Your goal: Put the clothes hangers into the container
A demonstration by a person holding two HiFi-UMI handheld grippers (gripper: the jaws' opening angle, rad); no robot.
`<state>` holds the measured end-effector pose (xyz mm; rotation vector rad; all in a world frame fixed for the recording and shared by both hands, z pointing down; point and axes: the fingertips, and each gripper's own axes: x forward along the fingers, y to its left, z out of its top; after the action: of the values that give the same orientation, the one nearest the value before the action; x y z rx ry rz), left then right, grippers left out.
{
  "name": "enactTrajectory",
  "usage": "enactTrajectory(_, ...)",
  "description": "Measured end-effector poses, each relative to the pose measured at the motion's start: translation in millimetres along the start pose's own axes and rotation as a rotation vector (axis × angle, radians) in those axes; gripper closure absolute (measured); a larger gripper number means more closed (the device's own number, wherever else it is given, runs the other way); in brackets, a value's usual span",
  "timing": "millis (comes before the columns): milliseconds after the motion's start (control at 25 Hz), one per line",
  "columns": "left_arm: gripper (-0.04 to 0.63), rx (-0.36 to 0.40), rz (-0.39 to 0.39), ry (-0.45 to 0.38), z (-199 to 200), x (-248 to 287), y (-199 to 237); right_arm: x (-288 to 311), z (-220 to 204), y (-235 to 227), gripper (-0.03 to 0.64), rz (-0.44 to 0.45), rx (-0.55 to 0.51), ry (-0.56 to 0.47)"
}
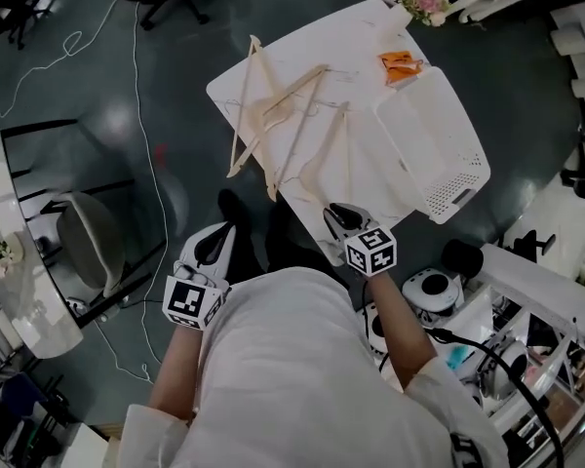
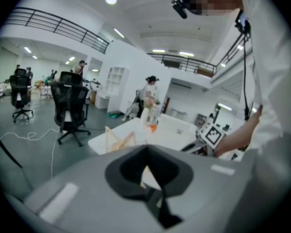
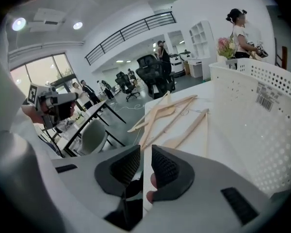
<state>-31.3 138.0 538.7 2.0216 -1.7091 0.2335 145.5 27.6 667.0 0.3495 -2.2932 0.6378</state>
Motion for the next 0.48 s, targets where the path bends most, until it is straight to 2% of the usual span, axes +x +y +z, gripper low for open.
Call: enactTrajectory(480,0.595,-0.056,0.042,0.069,-31,-13,27,84,-61,-51,0.494,-0.085,-0.184,0.325)
